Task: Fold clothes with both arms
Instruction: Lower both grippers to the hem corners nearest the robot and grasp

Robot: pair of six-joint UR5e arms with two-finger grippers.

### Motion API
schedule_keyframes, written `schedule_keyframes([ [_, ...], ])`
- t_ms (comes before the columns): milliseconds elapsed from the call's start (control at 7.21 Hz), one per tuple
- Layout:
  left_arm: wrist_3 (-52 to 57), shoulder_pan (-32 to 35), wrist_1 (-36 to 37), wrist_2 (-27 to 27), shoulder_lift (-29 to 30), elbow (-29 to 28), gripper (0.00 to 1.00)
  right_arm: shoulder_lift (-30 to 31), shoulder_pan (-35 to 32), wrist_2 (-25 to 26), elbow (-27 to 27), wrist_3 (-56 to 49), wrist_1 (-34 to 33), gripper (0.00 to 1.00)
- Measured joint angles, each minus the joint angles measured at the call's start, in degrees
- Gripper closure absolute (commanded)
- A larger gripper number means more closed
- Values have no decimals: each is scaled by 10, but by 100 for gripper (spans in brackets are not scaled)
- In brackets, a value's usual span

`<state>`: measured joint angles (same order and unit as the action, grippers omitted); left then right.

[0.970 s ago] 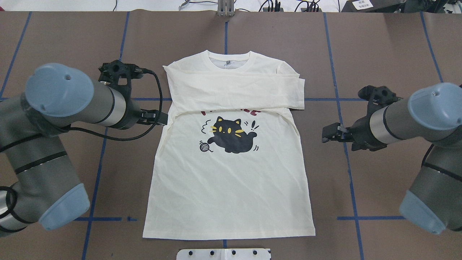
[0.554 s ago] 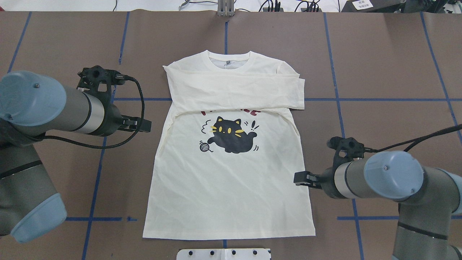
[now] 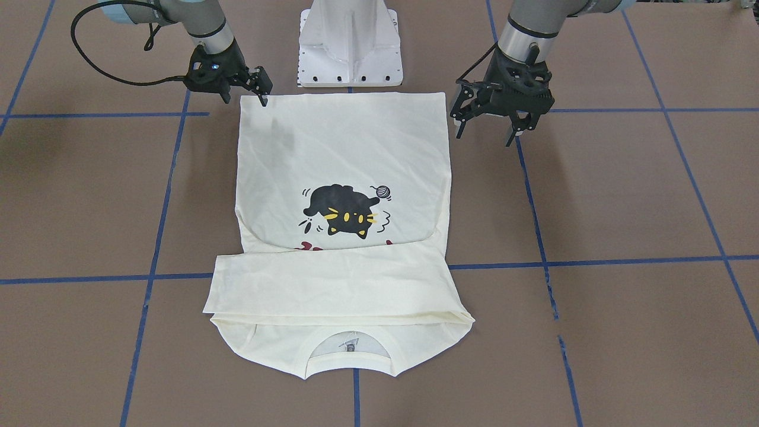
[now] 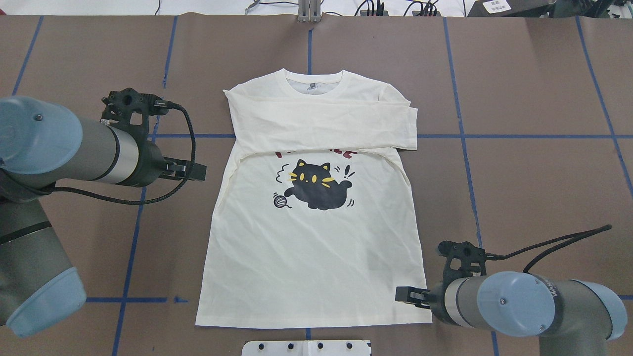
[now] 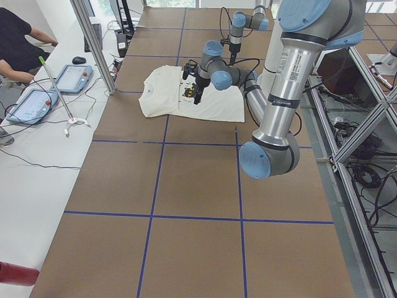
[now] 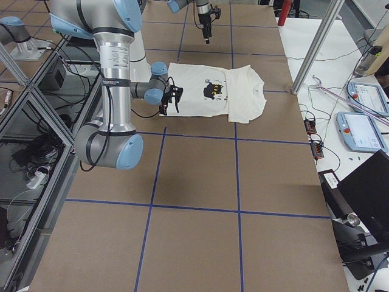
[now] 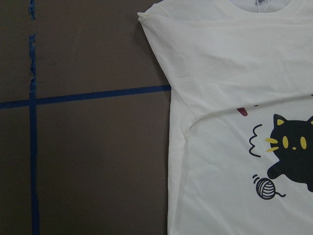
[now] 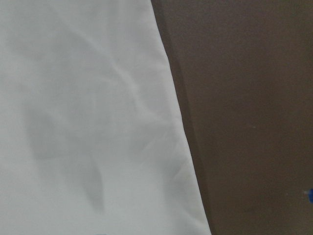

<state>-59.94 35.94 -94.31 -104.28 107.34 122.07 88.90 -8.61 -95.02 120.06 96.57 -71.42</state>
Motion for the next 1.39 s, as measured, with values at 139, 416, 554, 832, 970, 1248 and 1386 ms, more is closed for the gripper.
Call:
schedule_keyframes([
  [139, 0, 0, 0, 0, 0, 1, 0, 1, 3, 0, -2, 1, 0, 5],
  [416, 0, -1, 0, 0, 0, 1, 0, 2, 6, -1, -9, 2, -1, 15],
  [554, 0, -1, 0, 0, 0, 1, 0, 2, 7, -2, -12, 2, -1, 30],
  [832, 0, -1, -1, 0, 0, 1, 0, 2, 10, -3, -16, 4, -1, 66],
  [970, 0, -1, -1, 0, 0, 1, 1, 1, 11, -3, -17, 4, -1, 81],
  [1248, 0, -1, -1, 0, -1, 0, 1, 1, 12, -4, -17, 4, -1, 93],
  [1386, 0, -1, -1, 0, -1, 0, 1, 1, 12, -5, -17, 4, -1, 98],
])
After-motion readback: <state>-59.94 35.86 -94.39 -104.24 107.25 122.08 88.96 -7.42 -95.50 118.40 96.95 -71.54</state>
